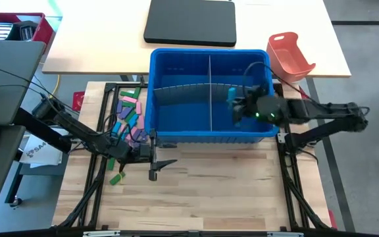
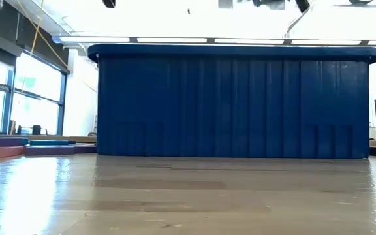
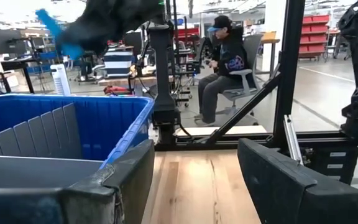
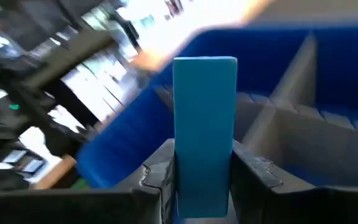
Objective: Sort blocks
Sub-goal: Put the blue block into the bottom right of the blue bin
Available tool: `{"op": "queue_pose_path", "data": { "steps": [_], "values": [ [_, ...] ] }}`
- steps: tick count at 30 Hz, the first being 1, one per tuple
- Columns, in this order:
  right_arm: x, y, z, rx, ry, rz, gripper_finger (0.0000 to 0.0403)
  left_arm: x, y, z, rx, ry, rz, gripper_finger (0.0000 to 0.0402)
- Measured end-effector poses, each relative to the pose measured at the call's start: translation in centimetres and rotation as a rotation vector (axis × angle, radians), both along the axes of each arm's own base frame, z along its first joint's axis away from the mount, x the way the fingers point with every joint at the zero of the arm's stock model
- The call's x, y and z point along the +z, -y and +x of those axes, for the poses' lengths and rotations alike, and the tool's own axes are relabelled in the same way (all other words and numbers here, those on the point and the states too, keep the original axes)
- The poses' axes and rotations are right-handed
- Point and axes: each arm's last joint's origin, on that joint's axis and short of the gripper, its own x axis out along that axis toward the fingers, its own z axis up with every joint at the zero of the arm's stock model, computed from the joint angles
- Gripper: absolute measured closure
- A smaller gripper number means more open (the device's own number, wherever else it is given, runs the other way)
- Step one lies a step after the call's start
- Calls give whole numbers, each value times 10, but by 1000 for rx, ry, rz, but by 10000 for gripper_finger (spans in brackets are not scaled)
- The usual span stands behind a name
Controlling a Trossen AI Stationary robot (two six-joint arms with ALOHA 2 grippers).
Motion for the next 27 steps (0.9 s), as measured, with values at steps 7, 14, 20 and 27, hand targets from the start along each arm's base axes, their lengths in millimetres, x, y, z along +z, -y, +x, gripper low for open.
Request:
{"op": "queue_pose_path", "data": {
  "steps": [7, 14, 20, 27],
  "values": [
    [-39, 57, 8, -66, -207, 359, 301, 0, -3, 1, 14, 0, 0, 175],
    [-81, 104, 16, -162, -400, 594, 301, -3, -3, 2, 17, -30, 14, 175],
    [-122, 127, 25, -203, -611, 702, 301, -6, -3, 2, 16, -52, 22, 175],
    [-163, 145, 38, -228, -748, 777, 301, -7, -3, 2, 16, -69, 30, 175]
  ]
}}
